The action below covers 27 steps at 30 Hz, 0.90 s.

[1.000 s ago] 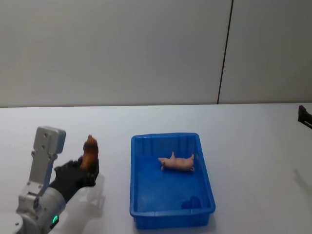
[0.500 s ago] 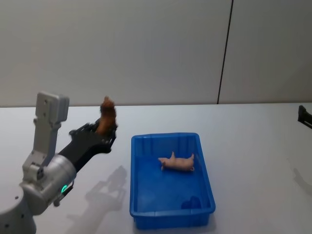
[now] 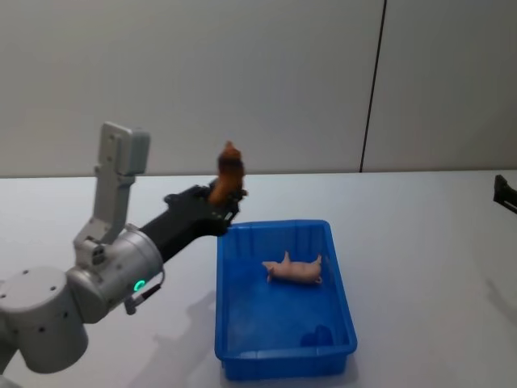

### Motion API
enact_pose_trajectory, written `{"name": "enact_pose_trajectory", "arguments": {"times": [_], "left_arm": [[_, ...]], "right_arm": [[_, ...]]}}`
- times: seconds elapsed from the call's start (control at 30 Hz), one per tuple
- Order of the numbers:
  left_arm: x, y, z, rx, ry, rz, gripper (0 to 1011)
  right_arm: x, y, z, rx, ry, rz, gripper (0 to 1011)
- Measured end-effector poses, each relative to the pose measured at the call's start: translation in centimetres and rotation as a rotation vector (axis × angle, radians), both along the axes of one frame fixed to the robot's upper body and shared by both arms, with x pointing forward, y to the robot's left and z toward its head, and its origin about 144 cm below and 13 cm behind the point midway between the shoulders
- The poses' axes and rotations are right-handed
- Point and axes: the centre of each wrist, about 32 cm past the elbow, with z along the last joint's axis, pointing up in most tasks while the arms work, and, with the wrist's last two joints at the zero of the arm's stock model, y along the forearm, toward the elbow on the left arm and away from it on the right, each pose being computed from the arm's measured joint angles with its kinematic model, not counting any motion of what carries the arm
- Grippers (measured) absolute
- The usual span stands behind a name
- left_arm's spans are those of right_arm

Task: Pick up the two dolls from the table and place them into the box.

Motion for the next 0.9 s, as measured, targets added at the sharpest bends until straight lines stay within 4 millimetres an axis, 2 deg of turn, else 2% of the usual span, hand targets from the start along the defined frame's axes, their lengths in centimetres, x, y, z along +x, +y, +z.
{"name": "enact_pose_trajectory", "arguments": {"times": [0.43, 0.63, 0.67, 0.9], "left_arm": [[2.7, -1.2, -1.9, -0.013, 0.139, -0.110, 363], [3.5, -1.6, -2.8, -0.008, 0.189, -0.134, 519], [3.7, -1.6, -2.9, -0.008, 0.198, -0.139, 581], [4.1, -1.9, -3.3, -0.006, 0.224, -0.152, 750]], "right_arm": [[0.0, 0.0, 0.0, 0.000, 0.000, 0.000, 1001], [0.0, 0.0, 0.0, 0.000, 0.000, 0.000, 1001], [0.0, 0.0, 0.0, 0.000, 0.000, 0.000, 1001], [0.0, 0.0, 0.0, 0.000, 0.000, 0.000, 1001]]}}
